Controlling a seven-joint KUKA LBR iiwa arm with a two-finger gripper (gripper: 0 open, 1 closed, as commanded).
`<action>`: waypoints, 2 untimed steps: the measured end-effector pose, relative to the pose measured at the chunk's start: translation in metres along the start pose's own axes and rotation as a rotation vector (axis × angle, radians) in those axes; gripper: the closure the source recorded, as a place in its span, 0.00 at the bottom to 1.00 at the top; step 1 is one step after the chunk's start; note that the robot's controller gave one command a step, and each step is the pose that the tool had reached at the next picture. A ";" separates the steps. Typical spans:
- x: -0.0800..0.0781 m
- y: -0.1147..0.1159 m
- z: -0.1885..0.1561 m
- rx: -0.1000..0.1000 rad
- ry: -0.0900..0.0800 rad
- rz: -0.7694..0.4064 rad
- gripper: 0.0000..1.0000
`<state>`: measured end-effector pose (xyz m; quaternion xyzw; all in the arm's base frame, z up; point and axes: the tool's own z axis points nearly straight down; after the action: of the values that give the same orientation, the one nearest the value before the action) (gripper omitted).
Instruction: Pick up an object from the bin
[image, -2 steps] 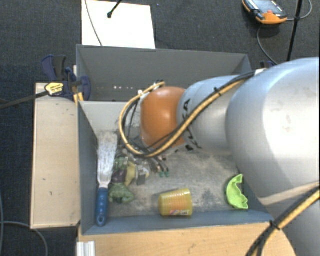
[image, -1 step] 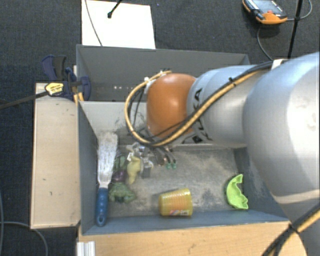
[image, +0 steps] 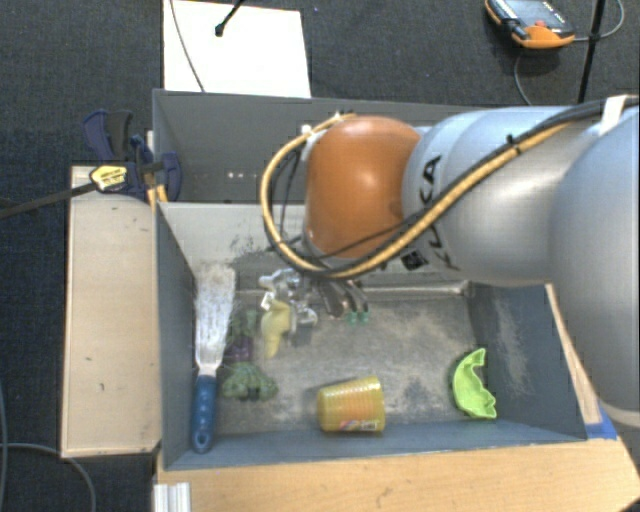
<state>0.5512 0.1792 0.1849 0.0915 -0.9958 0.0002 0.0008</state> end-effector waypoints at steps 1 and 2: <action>-0.011 0.024 0.012 -0.003 -0.021 -0.004 1.00; -0.004 0.019 0.014 0.000 0.013 -0.006 1.00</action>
Offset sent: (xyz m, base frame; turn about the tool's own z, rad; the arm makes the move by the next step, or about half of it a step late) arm 0.0096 -0.0130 0.1079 -0.0032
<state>0.5515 0.1984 0.1705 0.0942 -0.9955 0.0008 0.0072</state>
